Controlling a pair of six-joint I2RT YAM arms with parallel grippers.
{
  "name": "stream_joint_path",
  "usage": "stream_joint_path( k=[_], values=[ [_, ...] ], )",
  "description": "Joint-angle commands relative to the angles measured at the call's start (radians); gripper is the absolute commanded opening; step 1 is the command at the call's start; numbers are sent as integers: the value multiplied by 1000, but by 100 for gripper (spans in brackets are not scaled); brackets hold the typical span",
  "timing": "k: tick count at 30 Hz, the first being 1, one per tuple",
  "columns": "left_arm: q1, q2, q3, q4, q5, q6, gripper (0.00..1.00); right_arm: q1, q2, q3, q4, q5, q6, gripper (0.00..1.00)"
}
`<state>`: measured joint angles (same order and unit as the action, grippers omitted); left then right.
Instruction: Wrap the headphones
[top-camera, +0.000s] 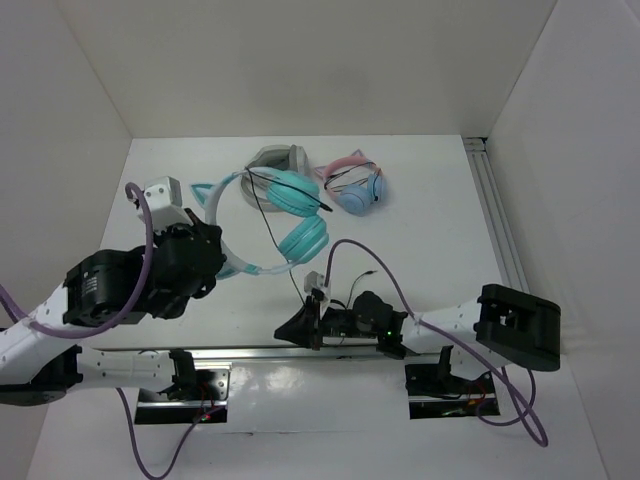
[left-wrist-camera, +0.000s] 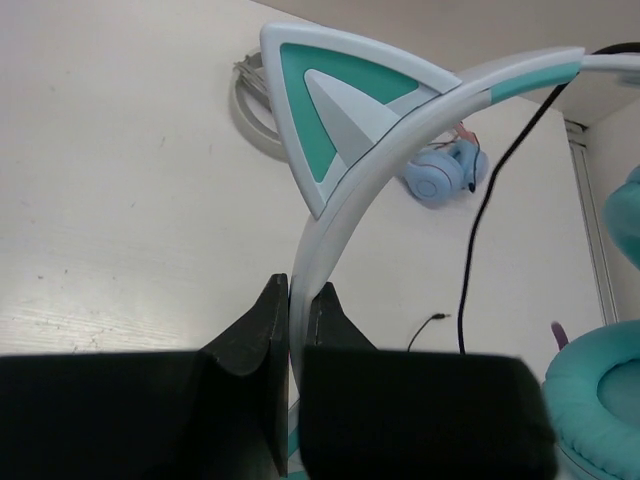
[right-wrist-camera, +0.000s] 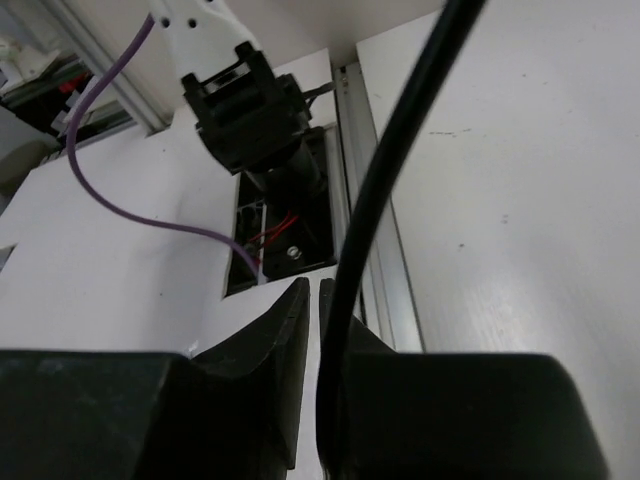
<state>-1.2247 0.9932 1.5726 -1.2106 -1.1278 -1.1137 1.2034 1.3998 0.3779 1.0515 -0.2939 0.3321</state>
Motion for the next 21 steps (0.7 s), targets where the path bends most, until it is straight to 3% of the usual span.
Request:
stream_joint_path(
  k=[1,4,11,17,21],
  values=[
    [34,-2,69,-40,-110,-167,0,79,-68,-43,-13,133,-47,16],
    [115,9,60,-9,-110,-127,0,162,-97,-56,-73,229,-67,7],
    [396,19,-63,52,19,-130,0,309,-111,21,-237,397,-96,2],
    [488,9,-163,126,97,-89,0,343,-91,104,-346,407,-123,1],
    [568,39,-210,126,88,-54,0,401,-178,139,-409,447,-160,0]
  ],
)
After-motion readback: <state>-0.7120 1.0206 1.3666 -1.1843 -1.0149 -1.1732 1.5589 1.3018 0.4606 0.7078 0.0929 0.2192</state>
